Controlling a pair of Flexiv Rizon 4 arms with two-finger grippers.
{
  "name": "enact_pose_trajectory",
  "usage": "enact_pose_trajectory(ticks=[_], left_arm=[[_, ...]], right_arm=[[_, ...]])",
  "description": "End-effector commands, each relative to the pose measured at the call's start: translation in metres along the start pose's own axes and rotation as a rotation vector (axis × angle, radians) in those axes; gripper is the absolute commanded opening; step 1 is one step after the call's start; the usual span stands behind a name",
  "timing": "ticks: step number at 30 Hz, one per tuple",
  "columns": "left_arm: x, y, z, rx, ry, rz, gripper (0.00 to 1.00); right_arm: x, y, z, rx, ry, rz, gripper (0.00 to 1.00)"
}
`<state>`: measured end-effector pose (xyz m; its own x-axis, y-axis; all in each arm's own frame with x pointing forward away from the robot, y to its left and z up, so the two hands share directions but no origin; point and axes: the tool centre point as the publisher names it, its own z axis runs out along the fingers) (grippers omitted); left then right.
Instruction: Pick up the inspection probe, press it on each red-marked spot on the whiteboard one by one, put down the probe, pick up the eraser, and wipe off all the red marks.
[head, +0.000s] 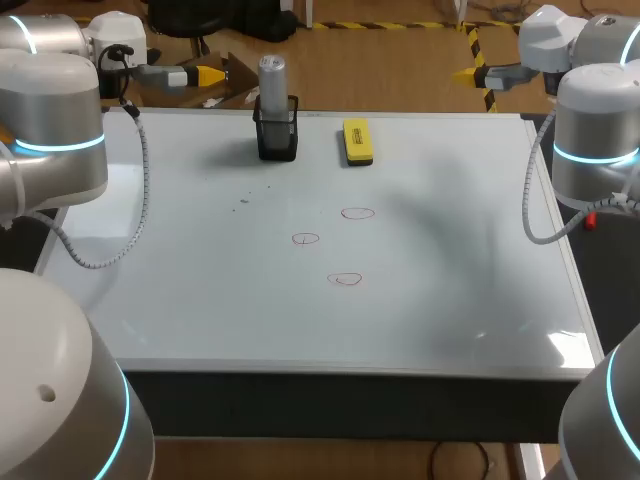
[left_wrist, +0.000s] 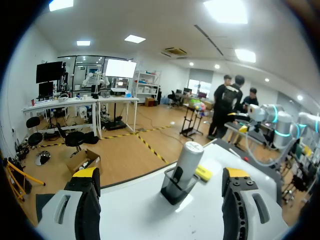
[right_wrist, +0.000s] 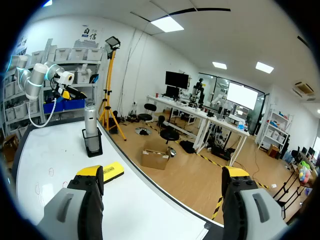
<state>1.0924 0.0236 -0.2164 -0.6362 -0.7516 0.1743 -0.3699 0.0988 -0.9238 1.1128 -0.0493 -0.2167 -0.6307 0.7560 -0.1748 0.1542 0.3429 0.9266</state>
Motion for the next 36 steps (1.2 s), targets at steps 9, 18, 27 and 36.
enact_pose_trajectory(ticks=[9,18,27,36], left_arm=[[0.0,0.0,0.0,0.0,0.0,-0.001,1.0],[0.01,-0.001,0.009,0.045,0.161,0.084,1.0],[0.04,0.001,0.023,0.1,0.417,0.187,1.0],[0.059,0.008,0.052,0.091,0.6,0.24,1.0]], right_arm=[[0.0,0.0,0.0,0.001,0.001,0.0,1.0],[0.0,0.0,0.0,0.001,0.001,0.0,1.0],[0.0,0.0,0.0,0.001,0.001,0.0,1.0],[0.0,0.0,0.0,0.001,0.001,0.0,1.0]])
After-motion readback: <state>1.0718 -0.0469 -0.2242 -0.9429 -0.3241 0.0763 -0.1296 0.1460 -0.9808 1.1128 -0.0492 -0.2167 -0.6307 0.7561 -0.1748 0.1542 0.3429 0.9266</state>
